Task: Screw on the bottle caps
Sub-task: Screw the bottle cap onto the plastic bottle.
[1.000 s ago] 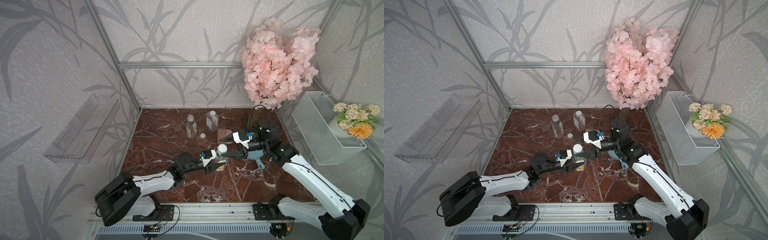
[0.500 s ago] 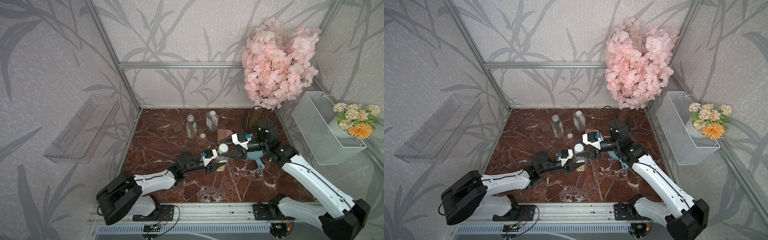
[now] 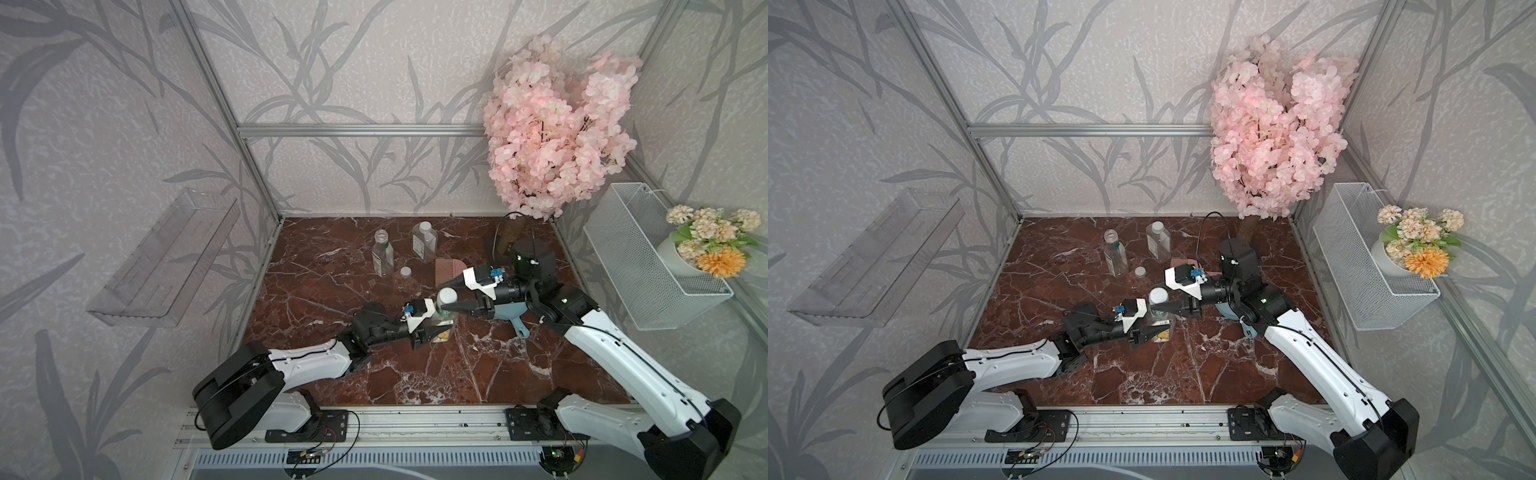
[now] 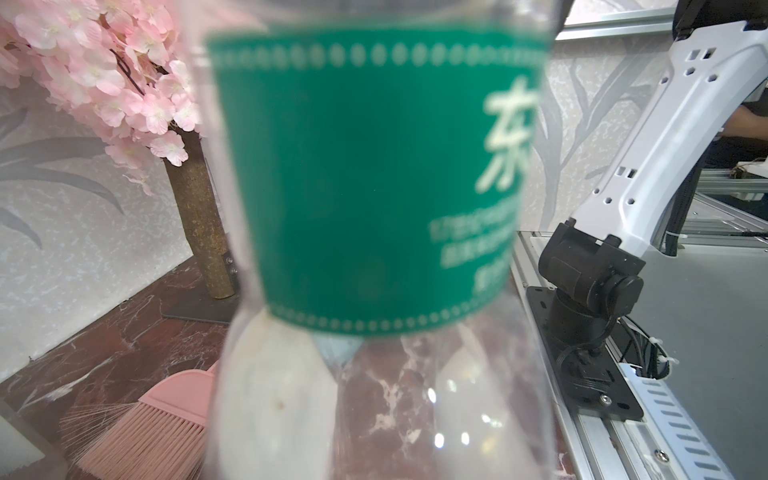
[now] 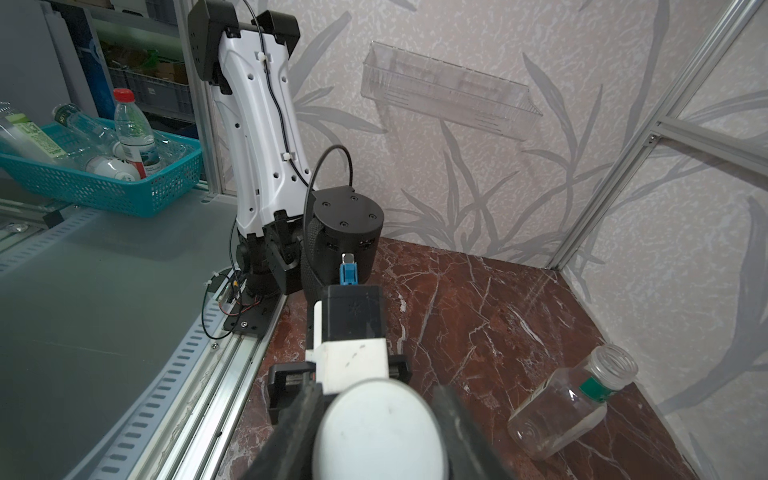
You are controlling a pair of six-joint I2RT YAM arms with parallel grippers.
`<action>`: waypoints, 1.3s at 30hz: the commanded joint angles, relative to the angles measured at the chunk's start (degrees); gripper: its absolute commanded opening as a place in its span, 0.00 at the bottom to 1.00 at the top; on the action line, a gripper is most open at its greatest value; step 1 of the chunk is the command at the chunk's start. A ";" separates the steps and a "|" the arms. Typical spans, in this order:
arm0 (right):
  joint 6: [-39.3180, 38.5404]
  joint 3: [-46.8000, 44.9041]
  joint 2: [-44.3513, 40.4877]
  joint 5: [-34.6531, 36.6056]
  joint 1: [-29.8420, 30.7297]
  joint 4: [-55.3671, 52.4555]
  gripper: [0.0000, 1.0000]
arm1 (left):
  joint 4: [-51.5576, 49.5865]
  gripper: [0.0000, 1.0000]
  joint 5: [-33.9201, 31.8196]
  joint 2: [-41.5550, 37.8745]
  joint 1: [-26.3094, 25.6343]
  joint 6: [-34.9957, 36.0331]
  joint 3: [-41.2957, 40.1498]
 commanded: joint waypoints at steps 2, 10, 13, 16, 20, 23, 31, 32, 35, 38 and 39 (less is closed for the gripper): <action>-2.09 1.87 -0.80 -0.14 0.17 -5.05 0.37 | 1.48 0.20 -1.50 -1.08 -0.19 1.73 1.02; -3.33 1.19 -0.67 -1.12 -0.04 -9.21 0.34 | 0.84 0.20 -3.47 -3.15 -0.07 6.68 2.02; -2.84 0.17 -0.67 -1.09 -0.32 -8.10 0.34 | 1.52 0.20 -3.92 -3.52 -0.13 7.17 2.06; -1.05 -1.32 -0.58 0.27 -0.32 -5.45 0.35 | 1.99 0.20 -3.94 -3.77 -0.07 6.78 2.15; 3.23 -4.30 -0.67 5.01 -0.13 0.66 0.35 | 3.71 0.20 -4.86 -3.73 -0.07 5.15 1.97; 5.98 -6.31 -0.20 10.14 0.79 4.11 0.35 | 5.45 0.20 -6.59 -3.52 -0.07 4.14 1.93; 11.42 -9.38 2.64 26.99 6.25 8.67 0.34 | 7.79 0.20 -13.24 -2.93 -0.07 4.49 2.33; 12.13 -9.83 2.99 29.10 6.92 9.59 0.34 | 8.35 0.20 -13.92 -2.77 -0.10 4.38 2.33; 14.66 -10.83 4.04 38.16 9.45 12.56 0.34 | 9.15 0.20 -15.92 -2.27 -0.10 4.03 2.66; 16.98 -11.47 4.93 46.36 11.33 15.00 0.33 | 9.26 0.19 -17.58 -1.72 -0.07 3.77 2.94; 17.49 -11.71 5.04 48.63 11.93 15.80 0.33 | 9.18 0.20 -17.94 -1.64 -0.12 3.73 3.02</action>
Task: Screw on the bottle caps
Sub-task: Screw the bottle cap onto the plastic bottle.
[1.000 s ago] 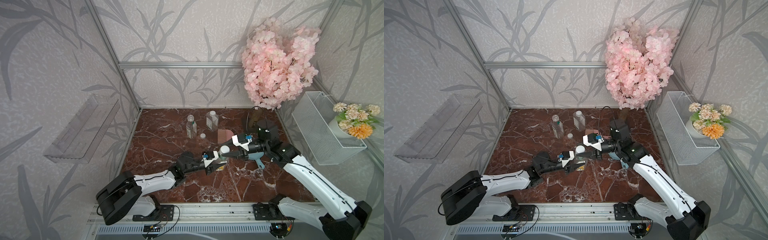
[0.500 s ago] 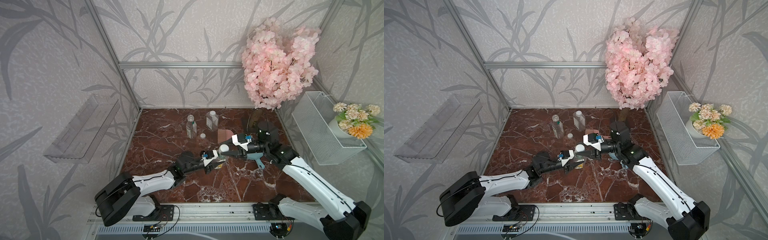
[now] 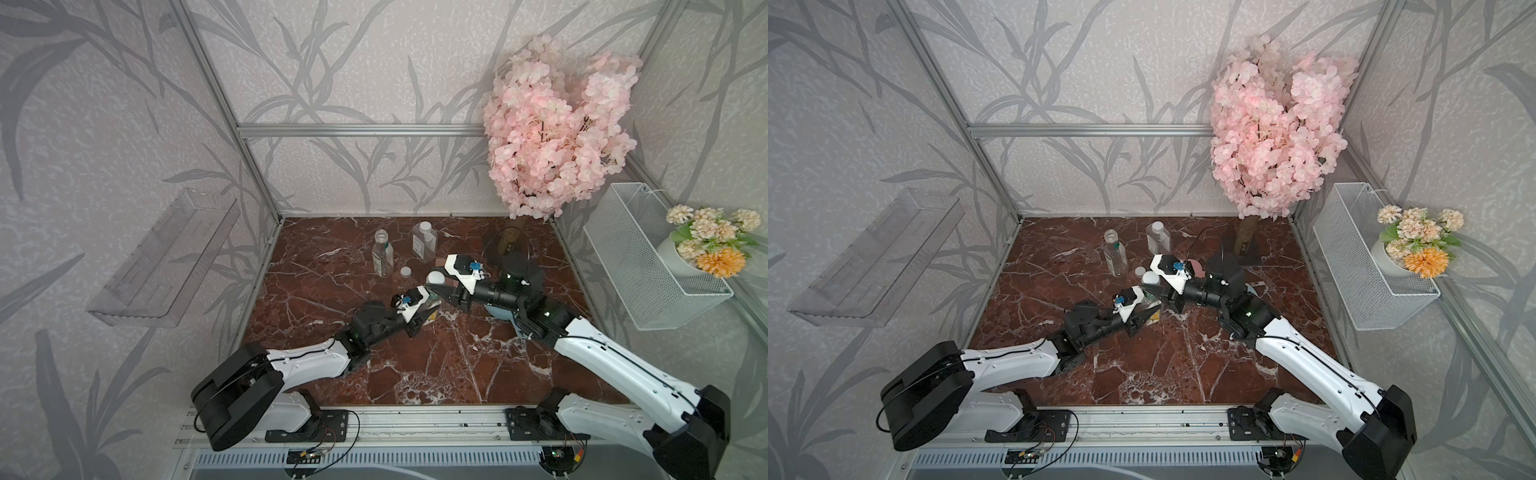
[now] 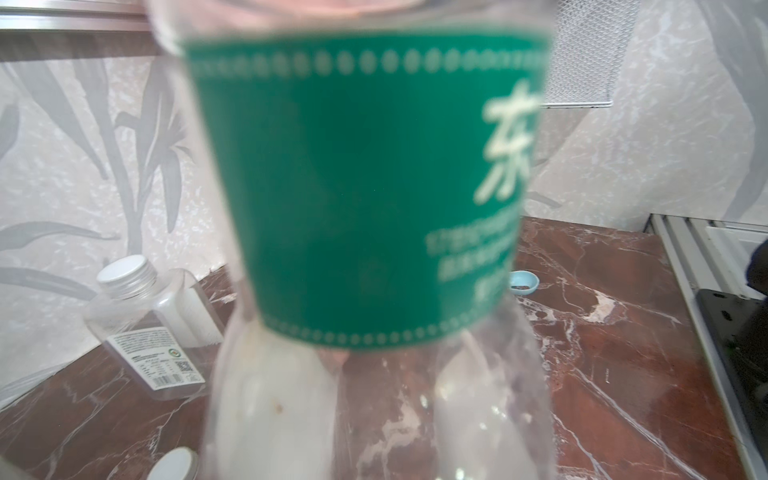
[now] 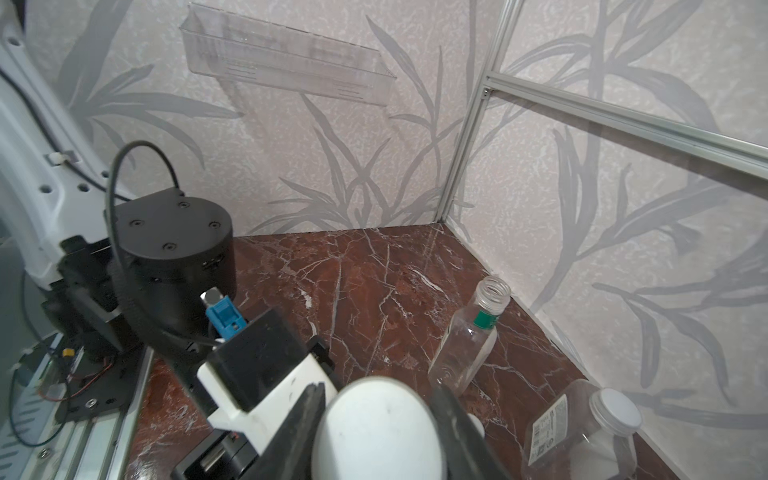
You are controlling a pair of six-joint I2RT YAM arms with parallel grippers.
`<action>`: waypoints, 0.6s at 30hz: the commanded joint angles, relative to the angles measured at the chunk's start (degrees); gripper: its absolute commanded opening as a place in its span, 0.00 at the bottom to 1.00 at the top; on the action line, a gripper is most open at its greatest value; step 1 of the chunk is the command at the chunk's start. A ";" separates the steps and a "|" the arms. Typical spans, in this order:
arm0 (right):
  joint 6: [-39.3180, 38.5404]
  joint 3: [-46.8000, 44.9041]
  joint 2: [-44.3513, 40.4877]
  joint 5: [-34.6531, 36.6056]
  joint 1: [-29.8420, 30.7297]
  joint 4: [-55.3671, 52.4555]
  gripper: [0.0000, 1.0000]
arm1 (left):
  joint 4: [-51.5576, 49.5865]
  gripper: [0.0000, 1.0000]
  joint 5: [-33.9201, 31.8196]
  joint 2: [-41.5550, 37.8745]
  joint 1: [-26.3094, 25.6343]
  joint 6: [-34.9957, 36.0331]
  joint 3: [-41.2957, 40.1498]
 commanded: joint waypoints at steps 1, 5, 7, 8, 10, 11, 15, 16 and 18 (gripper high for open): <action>1.87 -3.98 4.28 15.85 2.68 -3.13 0.33 | 12.63 0.20 0.80 -1.14 -1.56 -0.07 3.26; 0.91 -4.27 5.00 20.68 4.52 -1.94 0.33 | 12.19 0.19 -0.44 -0.47 -1.54 -0.64 3.10; 1.50 -4.35 5.18 21.30 4.74 -1.37 0.34 | 11.90 0.19 -1.17 -0.08 -1.54 -1.09 3.01; 1.43 -4.43 5.18 20.80 4.75 -1.04 0.34 | 11.92 0.19 -1.23 0.17 -1.54 -1.28 2.84; 2.13 -4.30 5.22 19.93 4.65 -0.58 0.35 | 12.39 0.19 -1.19 0.44 -1.54 -1.69 2.35; 2.41 -4.13 5.35 19.38 4.66 -0.60 0.35 | 12.74 0.20 -1.02 0.63 -1.59 -1.71 2.13; 3.57 -4.42 5.12 17.63 4.22 0.16 0.37 | 13.68 0.19 -0.49 0.42 -1.60 -1.69 1.34; 4.30 -4.74 4.89 15.61 3.53 0.65 0.37 | 13.89 0.19 0.04 0.29 -1.55 -1.58 1.21; 5.37 -5.36 4.26 12.47 2.03 1.71 0.37 | 14.13 0.19 1.02 0.11 -1.59 -1.36 0.95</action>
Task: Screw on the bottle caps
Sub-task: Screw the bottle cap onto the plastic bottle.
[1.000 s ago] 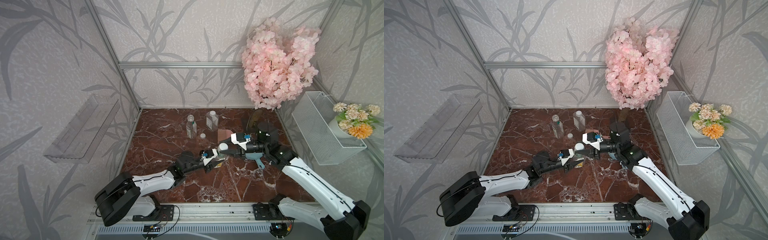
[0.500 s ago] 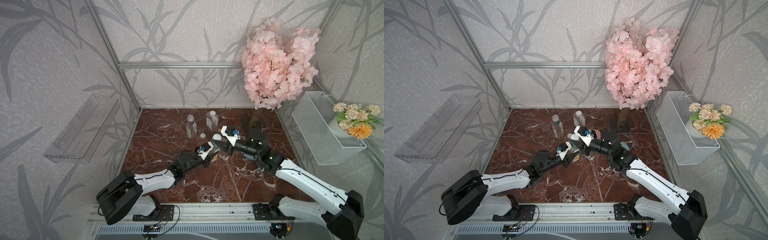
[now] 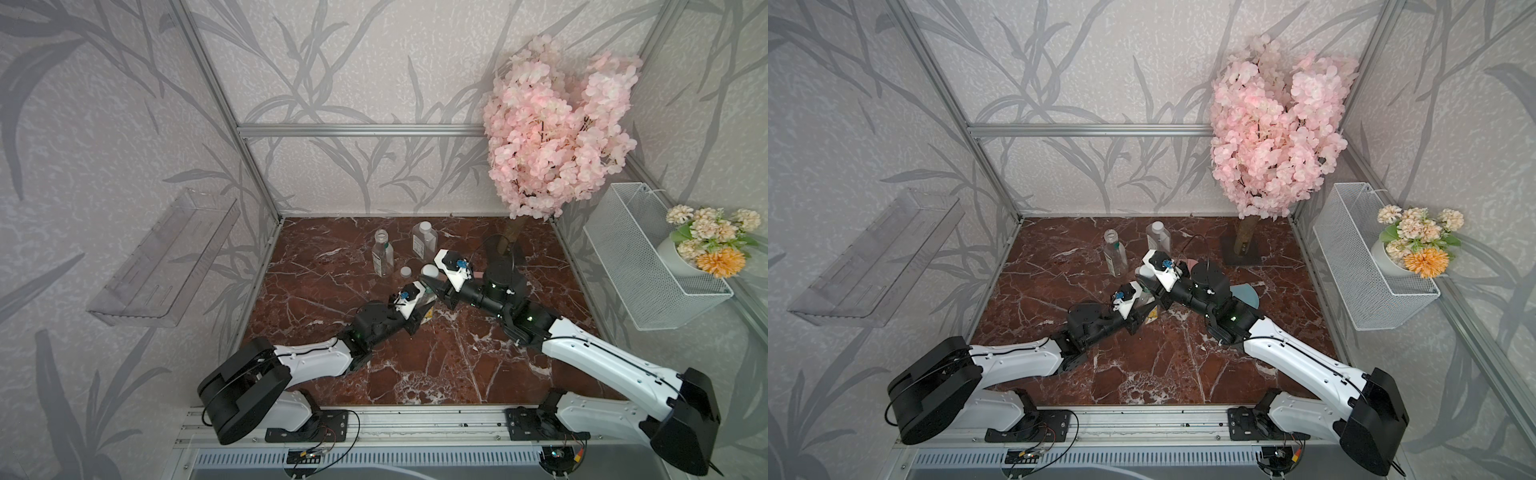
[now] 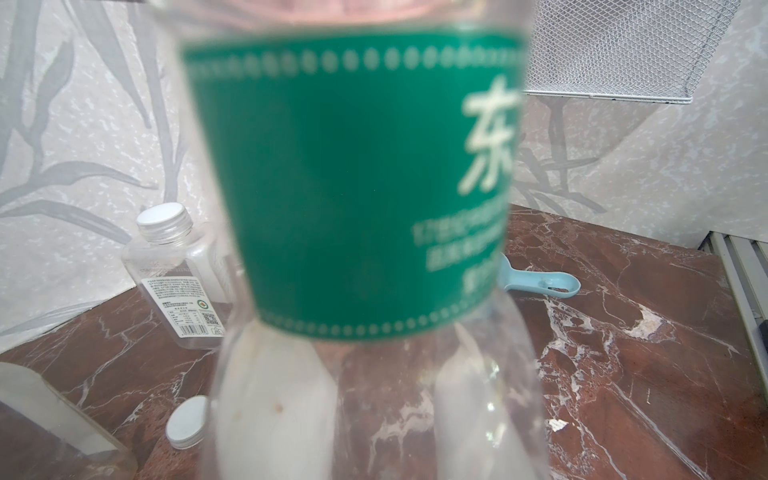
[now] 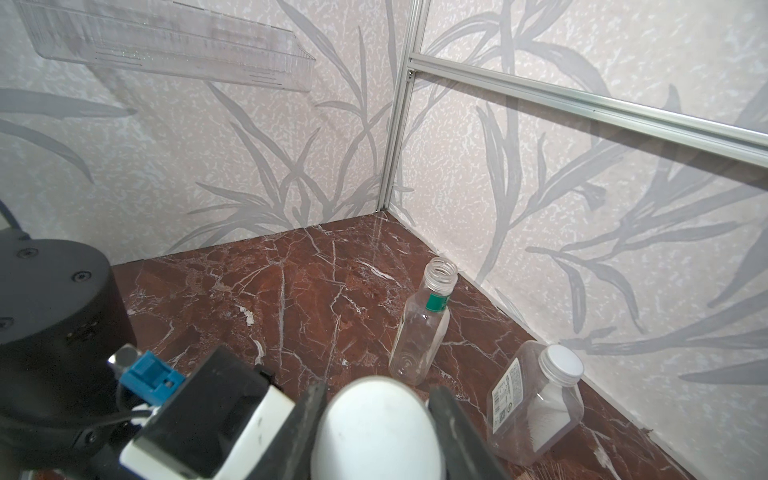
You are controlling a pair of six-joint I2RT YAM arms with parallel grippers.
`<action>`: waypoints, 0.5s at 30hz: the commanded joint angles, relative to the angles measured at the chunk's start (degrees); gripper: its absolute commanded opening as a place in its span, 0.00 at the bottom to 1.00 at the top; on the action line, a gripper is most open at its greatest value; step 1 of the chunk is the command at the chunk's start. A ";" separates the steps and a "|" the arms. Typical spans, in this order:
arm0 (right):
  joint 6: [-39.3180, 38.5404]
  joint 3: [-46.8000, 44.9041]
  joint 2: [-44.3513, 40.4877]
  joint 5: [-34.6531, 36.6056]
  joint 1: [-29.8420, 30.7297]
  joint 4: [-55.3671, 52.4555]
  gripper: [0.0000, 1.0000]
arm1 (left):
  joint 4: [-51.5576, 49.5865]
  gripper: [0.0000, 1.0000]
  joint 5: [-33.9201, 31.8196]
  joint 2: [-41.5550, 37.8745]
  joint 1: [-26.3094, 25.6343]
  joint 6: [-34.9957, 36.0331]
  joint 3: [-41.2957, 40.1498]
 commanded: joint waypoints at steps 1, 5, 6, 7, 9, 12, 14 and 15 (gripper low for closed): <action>1.17 -3.19 1.39 -3.04 -2.45 -5.59 0.37 | 13.32 0.19 6.31 -2.16 -1.65 2.54 1.38; 0.18 -3.11 0.13 -10.08 -5.13 -5.82 0.39 | 12.88 0.19 8.48 -2.23 -1.65 2.84 1.20; -0.19 -3.02 -0.19 -12.48 -5.84 -5.94 0.39 | 12.75 0.20 9.01 -2.27 -1.69 2.87 1.27; -0.39 -3.02 -0.50 -14.59 -6.50 -5.85 0.39 | 12.44 0.19 9.51 -2.17 -1.65 2.91 1.29; -0.72 -2.90 -0.97 -19.41 -7.80 -5.89 0.39 | 12.35 0.19 10.70 -2.11 -1.66 3.07 1.34; 0.01 -2.51 -1.48 -27.11 -9.91 -5.51 0.41 | 11.81 0.20 12.55 -2.06 -1.64 3.20 1.47; -0.63 -1.43 -1.57 -30.98 -10.73 -6.90 0.41 | 11.26 0.20 13.36 -2.06 -1.71 3.41 1.63; -1.60 -0.74 -1.57 -32.23 -10.82 -8.42 0.41 | 11.01 0.20 13.81 -2.06 -1.67 3.54 1.71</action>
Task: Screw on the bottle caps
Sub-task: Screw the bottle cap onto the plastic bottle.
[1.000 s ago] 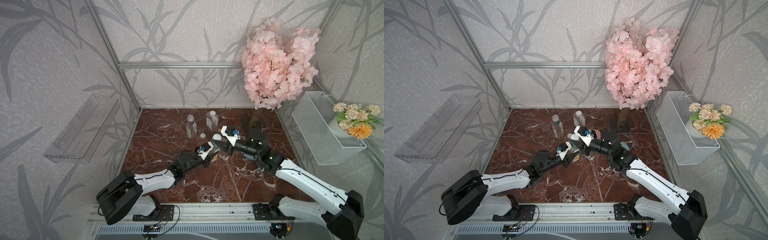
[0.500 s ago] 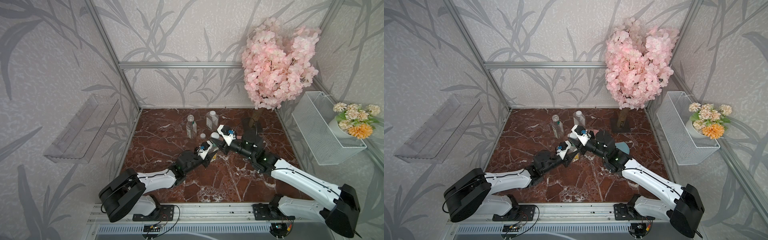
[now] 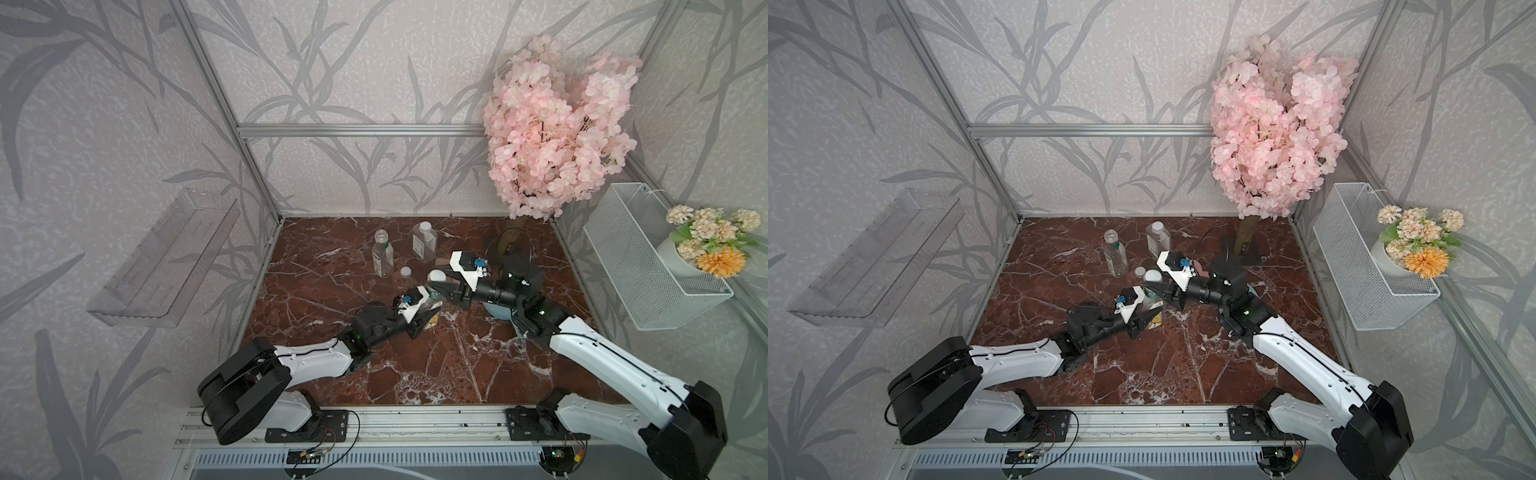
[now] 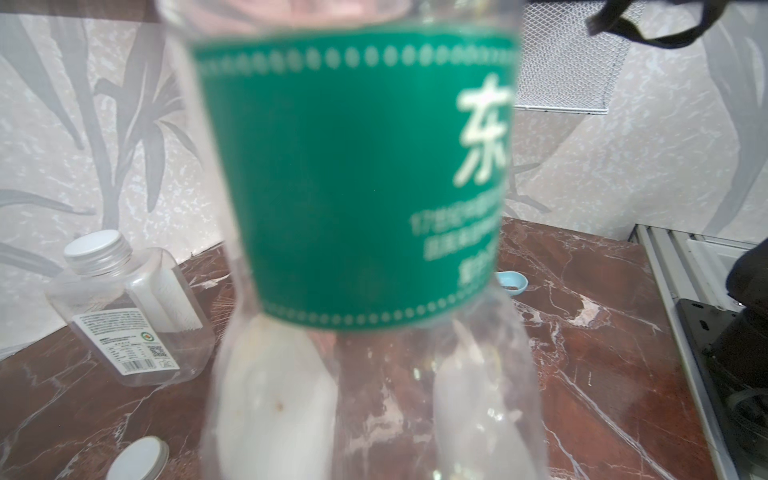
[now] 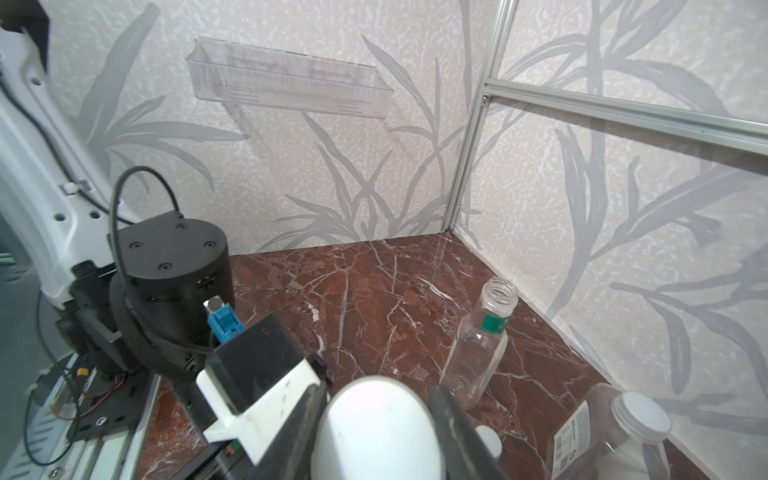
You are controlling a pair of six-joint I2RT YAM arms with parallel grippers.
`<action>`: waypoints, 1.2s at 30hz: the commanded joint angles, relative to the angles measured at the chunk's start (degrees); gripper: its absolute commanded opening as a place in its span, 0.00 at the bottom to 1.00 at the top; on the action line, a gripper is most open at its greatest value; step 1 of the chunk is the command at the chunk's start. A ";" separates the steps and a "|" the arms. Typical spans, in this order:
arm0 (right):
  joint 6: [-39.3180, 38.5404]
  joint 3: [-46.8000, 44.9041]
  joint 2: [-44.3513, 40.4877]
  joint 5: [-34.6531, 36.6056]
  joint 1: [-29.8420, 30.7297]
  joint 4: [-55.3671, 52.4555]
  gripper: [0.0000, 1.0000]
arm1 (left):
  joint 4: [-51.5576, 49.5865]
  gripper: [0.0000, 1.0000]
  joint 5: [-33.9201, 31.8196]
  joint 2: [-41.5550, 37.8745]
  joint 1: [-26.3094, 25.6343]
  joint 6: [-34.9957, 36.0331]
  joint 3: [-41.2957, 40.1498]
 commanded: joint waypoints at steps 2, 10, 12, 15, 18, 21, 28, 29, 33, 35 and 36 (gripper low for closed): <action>-2.55 1.48 0.70 -7.92 -1.53 -9.68 0.41 | 9.27 0.20 6.72 -2.08 -1.14 3.11 1.95; -3.93 3.22 1.49 -10.13 -2.99 -12.62 0.45 | 9.06 0.20 7.26 -2.11 -1.14 3.31 1.95; -3.62 2.92 1.58 -10.31 -3.08 -12.33 0.45 | 9.17 0.20 7.21 -2.31 -1.14 3.31 1.86; -3.03 1.68 1.00 -10.19 -3.26 -10.93 0.45 | 9.08 0.20 7.02 -2.54 -1.19 3.40 1.73; -1.64 -0.17 -0.15 -9.97 -3.43 -7.48 0.45 | 8.99 0.20 6.88 -2.41 -1.16 3.31 1.73; -0.97 -1.29 -0.97 -9.97 -3.52 -5.26 0.44 | 8.99 0.20 6.67 -2.07 -1.14 3.18 1.77; 0.57 -3.78 -1.93 -9.04 -3.86 0.19 0.44 | 9.76 0.20 6.12 -1.27 -1.15 2.26 1.88; 0.80 -4.05 -1.98 -9.12 -3.95 1.03 0.44 | 9.79 0.20 6.12 -1.23 -1.16 2.22 1.86; 1.75 -5.15 -1.74 -9.17 -4.13 3.64 0.44 | 9.96 0.20 6.37 -1.15 -1.19 1.99 1.99; 2.27 -5.81 -1.67 -9.29 -4.21 5.13 0.44 | 10.03 0.20 6.34 -1.11 -1.14 1.95 1.97; 2.57 -6.26 -1.76 -9.29 -4.19 6.08 0.44 | 10.05 0.20 6.38 -1.15 -1.14 1.89 1.88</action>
